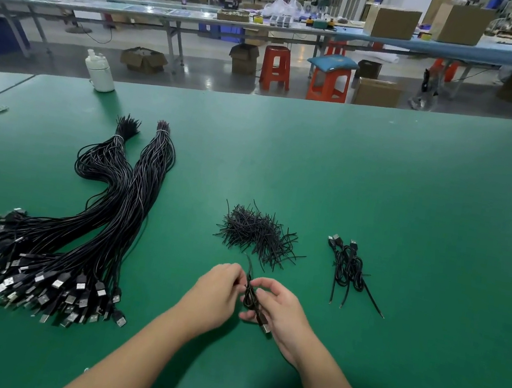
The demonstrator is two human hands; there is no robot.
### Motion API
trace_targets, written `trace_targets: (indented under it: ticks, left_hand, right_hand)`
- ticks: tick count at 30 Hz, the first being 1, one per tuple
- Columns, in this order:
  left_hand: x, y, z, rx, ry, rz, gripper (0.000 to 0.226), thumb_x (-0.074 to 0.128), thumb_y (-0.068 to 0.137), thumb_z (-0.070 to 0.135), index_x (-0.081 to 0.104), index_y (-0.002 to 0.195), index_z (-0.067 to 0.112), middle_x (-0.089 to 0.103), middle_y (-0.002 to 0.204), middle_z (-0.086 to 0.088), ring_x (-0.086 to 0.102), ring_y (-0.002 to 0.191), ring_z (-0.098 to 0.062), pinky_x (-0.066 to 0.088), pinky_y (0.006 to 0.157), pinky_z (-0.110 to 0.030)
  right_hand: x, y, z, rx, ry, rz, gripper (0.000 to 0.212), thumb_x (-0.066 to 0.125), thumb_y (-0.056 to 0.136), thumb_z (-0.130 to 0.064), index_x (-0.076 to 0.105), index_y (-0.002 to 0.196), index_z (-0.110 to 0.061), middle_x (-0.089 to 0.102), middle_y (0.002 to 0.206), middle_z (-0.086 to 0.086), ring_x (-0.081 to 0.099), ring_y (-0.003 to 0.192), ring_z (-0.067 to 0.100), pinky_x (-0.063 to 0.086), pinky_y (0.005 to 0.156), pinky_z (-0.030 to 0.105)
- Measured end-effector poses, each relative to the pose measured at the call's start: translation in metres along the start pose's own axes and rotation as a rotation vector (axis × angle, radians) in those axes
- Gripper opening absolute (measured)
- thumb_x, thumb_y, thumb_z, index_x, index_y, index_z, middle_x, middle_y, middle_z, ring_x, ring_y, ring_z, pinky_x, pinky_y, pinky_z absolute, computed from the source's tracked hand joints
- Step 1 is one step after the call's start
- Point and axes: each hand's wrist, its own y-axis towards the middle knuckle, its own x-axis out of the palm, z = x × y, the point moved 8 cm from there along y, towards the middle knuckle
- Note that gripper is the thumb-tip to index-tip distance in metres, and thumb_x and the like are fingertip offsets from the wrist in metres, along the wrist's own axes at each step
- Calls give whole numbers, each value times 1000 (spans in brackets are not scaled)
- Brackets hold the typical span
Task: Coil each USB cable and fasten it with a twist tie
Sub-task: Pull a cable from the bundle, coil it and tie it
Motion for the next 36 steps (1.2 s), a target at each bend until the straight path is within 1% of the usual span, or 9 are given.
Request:
trace_targets:
  ticks: [5, 10, 13, 18, 22, 26, 29, 33, 36]
  left_hand:
    - [-5, 0, -13, -127, -131, 3, 19, 55, 96, 20, 52, 81, 29, 61, 80, 11, 52, 73, -1, 35, 61, -13]
    - [-1, 1, -15, -158, -153, -17, 20, 55, 96, 18, 52, 81, 31, 63, 85, 11, 57, 80, -7, 41, 69, -20]
    - [1, -2, -16, -157, -152, -15, 21, 55, 96, 19, 52, 80, 31, 62, 83, 13, 56, 77, -2, 38, 64, -13]
    - [-4, -4, -16, -166, -181, 40, 21, 57, 96, 20, 50, 78, 30, 57, 73, 13, 48, 63, 2, 35, 56, -10]
    - [-13, -5, -11, -156, -191, 99, 20, 58, 95, 21, 50, 79, 29, 58, 73, 12, 48, 65, 2, 36, 58, -11]
    - [-24, -4, -5, -119, -192, 139, 21, 58, 95, 20, 50, 78, 30, 59, 75, 10, 50, 67, 0, 35, 59, -10]
    - [-30, -3, 3, -59, -172, 154, 16, 57, 95, 17, 52, 82, 25, 58, 78, 11, 50, 70, -3, 35, 62, -14]
    - [-32, -2, 6, -28, -125, 169, 11, 55, 95, 13, 53, 87, 20, 59, 85, 7, 52, 79, -11, 41, 73, -25]
    - [-35, -1, -5, -95, -193, 195, 15, 58, 95, 15, 54, 83, 23, 61, 77, 11, 53, 71, -1, 37, 64, -14]
  right_hand:
    - [6, 0, -1, -18, 93, -35, 29, 68, 87, 6, 65, 115, -2, 72, 97, 22, 67, 67, 27, 60, 75, 38]
    - [3, -2, -2, -70, 65, 7, 28, 65, 88, 7, 69, 115, -2, 66, 79, 11, 62, 60, 20, 58, 68, 33]
    - [1, -3, -5, -82, 0, 52, 21, 65, 90, 3, 74, 106, -8, 71, 90, 16, 50, 50, 15, 44, 52, 26]
    - [0, -5, -12, -126, -88, 170, 11, 66, 93, -9, 75, 100, -12, 66, 108, 6, 41, 45, 10, 34, 45, 21]
    - [7, -4, -18, -67, -99, 141, 14, 64, 96, -23, 73, 106, -17, 57, 67, -5, 33, 46, 10, 28, 44, 22]
    - [14, -1, -29, -70, -203, 124, 20, 55, 102, -24, 71, 102, -12, 43, 49, -9, 28, 43, 9, 22, 43, 24]
    - [20, 2, -41, -81, -280, 148, 16, 53, 102, -24, 65, 105, -14, 51, 54, -12, 33, 41, 5, 26, 41, 21]
    - [23, 3, -51, -114, -276, 151, 8, 54, 101, -23, 51, 106, -18, 46, 74, 16, 34, 46, 15, 30, 42, 25]
    - [26, 2, -52, -99, -174, 74, 16, 46, 105, -19, 61, 107, -14, 61, 79, 13, 53, 50, 15, 49, 50, 28]
